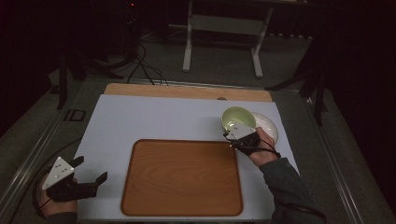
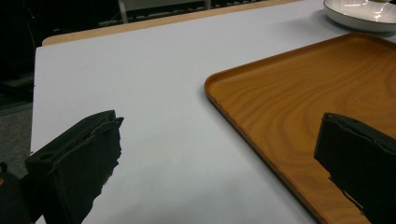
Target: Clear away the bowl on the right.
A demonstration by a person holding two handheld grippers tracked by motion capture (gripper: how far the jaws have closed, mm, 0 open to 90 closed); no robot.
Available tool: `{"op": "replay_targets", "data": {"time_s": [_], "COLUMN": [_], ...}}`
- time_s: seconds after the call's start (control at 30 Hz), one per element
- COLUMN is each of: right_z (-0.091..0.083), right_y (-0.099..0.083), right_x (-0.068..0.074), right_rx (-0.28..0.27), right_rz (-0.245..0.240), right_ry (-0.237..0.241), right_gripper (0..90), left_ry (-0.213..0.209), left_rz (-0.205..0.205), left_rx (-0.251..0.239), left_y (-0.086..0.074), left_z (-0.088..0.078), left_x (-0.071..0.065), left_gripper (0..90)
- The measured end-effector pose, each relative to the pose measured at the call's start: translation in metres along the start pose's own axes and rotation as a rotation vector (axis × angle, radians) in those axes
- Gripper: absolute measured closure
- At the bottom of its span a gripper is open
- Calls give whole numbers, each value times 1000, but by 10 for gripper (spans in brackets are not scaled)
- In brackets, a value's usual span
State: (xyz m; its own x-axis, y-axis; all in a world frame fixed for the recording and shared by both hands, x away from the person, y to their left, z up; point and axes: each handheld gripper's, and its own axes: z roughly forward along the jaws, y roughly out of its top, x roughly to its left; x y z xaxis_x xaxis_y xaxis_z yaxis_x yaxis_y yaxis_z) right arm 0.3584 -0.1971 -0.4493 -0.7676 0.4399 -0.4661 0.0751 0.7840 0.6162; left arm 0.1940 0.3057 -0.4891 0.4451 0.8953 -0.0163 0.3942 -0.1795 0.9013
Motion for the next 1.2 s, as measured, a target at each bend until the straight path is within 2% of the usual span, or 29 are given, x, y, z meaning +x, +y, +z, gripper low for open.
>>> {"op": "replay_targets", "data": {"time_s": [1.2], "right_z": [-9], "right_y": [30], "right_x": [32], "right_rx": [-58], "right_rz": [-130], "right_ry": [33], "right_gripper": [826], "left_ry": [4], "left_rz": [3], "left_rx": [-4], "left_y": [0], "left_z": [0], "left_x": [0], "left_gripper": [4]}}
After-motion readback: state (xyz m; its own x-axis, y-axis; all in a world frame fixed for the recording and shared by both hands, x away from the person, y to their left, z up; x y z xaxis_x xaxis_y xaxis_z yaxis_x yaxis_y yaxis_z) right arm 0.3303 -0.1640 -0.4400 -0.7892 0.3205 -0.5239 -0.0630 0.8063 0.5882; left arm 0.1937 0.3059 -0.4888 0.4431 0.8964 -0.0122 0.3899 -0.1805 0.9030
